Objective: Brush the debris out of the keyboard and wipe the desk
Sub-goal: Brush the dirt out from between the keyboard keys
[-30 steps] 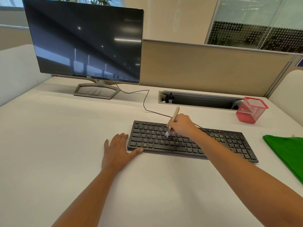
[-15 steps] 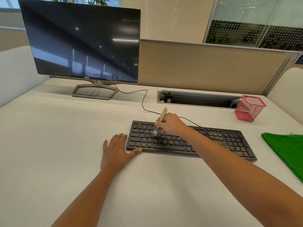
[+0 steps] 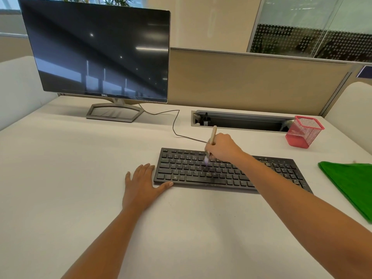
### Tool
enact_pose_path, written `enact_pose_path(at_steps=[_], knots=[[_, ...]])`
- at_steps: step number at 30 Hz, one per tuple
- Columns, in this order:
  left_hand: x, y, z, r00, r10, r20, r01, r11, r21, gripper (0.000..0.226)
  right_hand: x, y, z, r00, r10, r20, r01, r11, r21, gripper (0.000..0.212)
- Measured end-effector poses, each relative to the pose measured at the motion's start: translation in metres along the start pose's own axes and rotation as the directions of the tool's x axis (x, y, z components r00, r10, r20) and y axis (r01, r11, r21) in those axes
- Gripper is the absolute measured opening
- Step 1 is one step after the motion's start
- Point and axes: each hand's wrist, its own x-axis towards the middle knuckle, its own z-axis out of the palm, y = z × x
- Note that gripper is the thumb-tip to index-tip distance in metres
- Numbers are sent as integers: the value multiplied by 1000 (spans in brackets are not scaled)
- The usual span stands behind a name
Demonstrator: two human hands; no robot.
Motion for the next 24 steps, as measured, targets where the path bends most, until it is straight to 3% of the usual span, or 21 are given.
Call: enact_pose_path(at_steps=[3, 8, 11, 16, 22, 24], knots=[[0, -1, 1, 1000, 1, -3, -1, 1000, -5, 103, -3, 2, 8, 999, 9, 47, -14, 992, 126, 24], [0, -1, 1, 1000, -4, 6, 4, 1000, -3, 103, -10, 4, 8, 981, 36, 188, -28, 998, -48, 26], [0, -1, 0, 1000, 3, 1, -3, 1000, -3, 104, -8, 0, 3, 993, 21, 120, -10, 995, -98, 19], [0, 0, 0, 1000, -7, -10, 7, 1000, 5, 115, -3, 1, 10, 1000, -11, 6, 11, 998, 58, 28], [-1, 0, -1, 1000, -5, 15, 5, 1000, 22, 110, -9, 3, 11, 987, 11, 163, -5, 999, -39, 28], [-1, 1, -1, 1000, -5, 13, 5, 1000, 22, 103, -7, 1, 6, 988, 22, 150, -12, 998, -64, 27]])
